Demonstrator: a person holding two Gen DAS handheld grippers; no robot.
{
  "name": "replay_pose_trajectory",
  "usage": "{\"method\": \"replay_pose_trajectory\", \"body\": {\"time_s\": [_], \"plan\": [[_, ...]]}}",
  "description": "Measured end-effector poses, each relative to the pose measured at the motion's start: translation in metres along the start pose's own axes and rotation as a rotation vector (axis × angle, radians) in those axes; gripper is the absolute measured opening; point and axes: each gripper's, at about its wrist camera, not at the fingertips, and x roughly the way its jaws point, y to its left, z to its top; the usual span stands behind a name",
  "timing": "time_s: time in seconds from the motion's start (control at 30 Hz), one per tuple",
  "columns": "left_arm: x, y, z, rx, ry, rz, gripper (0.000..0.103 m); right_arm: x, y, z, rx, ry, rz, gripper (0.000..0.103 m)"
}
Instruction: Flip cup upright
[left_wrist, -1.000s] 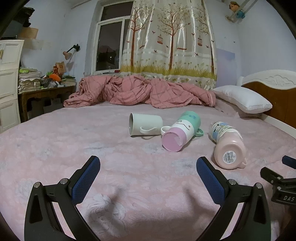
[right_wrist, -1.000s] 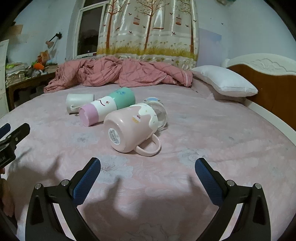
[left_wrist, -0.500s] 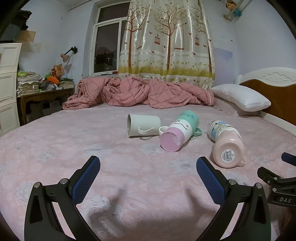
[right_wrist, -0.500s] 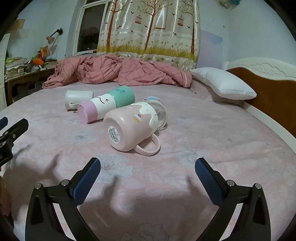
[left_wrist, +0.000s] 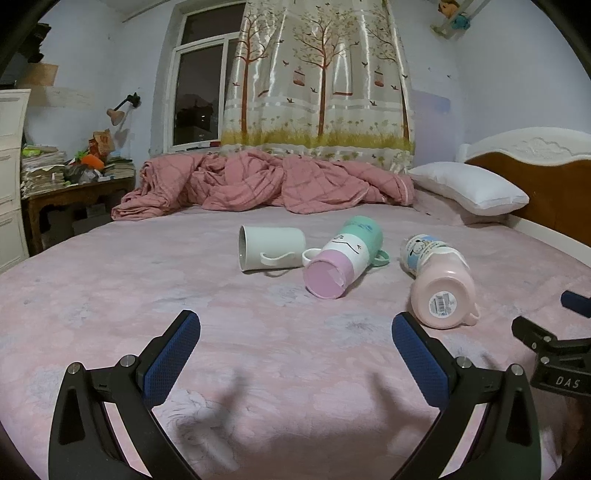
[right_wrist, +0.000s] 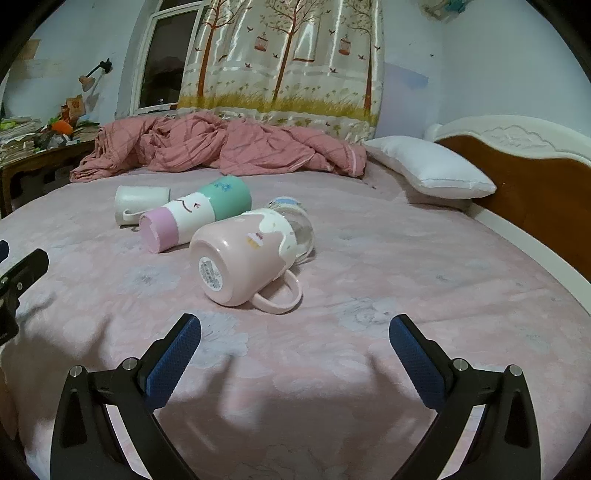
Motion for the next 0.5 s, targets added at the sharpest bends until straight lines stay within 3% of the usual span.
{"method": "replay_pose_trajectory", "body": {"time_s": [0.5], "plan": [[-0.0097,0.0071,0.0019,-0.015,-0.012,0.003,0.103,-0.0055,-0.0044,-0.0005,0.033,0.03,0.0,0.103]]}}
